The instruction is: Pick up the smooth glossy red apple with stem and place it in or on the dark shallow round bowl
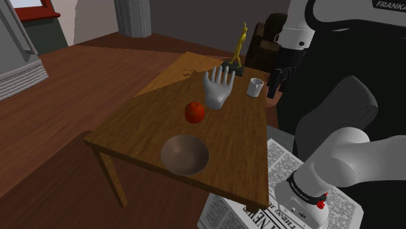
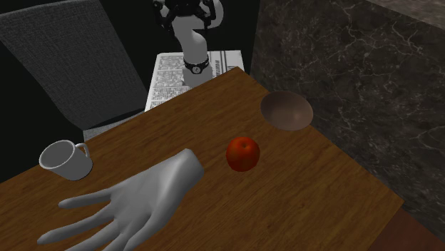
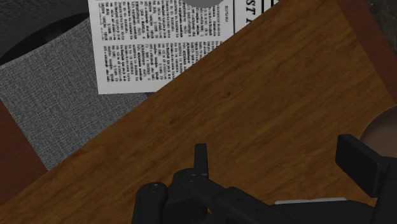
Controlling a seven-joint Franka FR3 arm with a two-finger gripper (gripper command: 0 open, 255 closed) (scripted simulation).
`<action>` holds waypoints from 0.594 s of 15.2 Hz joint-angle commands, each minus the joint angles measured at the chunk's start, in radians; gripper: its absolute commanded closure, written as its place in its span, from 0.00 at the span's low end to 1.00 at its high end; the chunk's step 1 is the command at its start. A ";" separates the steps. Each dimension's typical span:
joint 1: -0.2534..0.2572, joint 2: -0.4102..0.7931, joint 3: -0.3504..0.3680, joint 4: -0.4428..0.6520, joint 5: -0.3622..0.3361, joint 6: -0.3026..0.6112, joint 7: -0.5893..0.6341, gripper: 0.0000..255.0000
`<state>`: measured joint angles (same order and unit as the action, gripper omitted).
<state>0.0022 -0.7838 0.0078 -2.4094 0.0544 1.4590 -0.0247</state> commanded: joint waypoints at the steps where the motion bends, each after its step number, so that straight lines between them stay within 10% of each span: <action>1: 0.000 0.000 0.000 0.000 0.000 0.000 0.000 0.00; 9: 0.024 0.236 0.094 0.049 0.034 0.241 0.085 0.00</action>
<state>0.0254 -0.5806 0.0929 -2.3723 0.0880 1.6715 0.0518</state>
